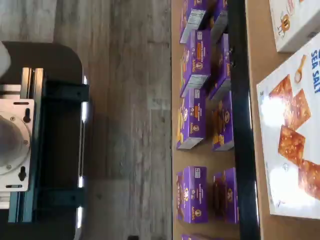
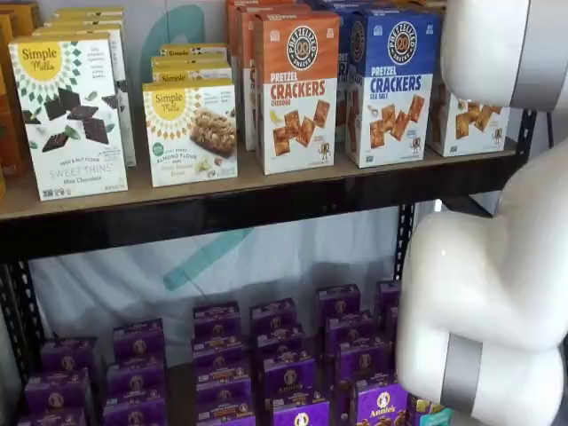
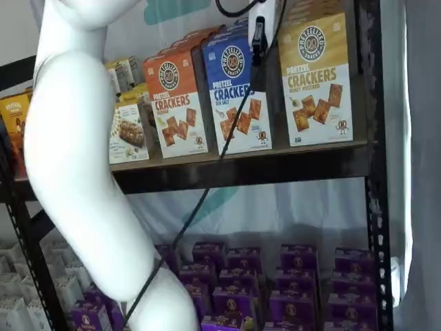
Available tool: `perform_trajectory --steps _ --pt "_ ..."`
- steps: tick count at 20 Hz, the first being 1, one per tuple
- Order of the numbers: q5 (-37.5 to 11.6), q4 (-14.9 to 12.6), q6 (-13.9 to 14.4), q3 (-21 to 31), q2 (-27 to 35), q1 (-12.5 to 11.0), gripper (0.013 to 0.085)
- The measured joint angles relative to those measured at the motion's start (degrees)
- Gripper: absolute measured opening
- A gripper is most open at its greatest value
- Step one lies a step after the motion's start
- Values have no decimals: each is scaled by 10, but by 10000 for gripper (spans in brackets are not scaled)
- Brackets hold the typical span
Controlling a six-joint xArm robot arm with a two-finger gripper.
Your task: Retrieve the yellow and white box located on the top shelf, the sixth one from the left
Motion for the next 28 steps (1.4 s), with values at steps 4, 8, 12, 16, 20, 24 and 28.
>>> perform_trajectory --steps 4,8,12,16,20,24,28 --pt "1 -57 0 13 -23 24 850" --pt "5 -44 -1 21 -39 15 850" --pt "25 20 5 -8 -31 -15 850" --pt "9 89 14 -16 -34 -44 850" --pt "-28 137 17 -2 -45 -62 850" --pt "-74 165 11 14 -53 -70 850" --pt "-105 190 7 8 -40 -79 850"
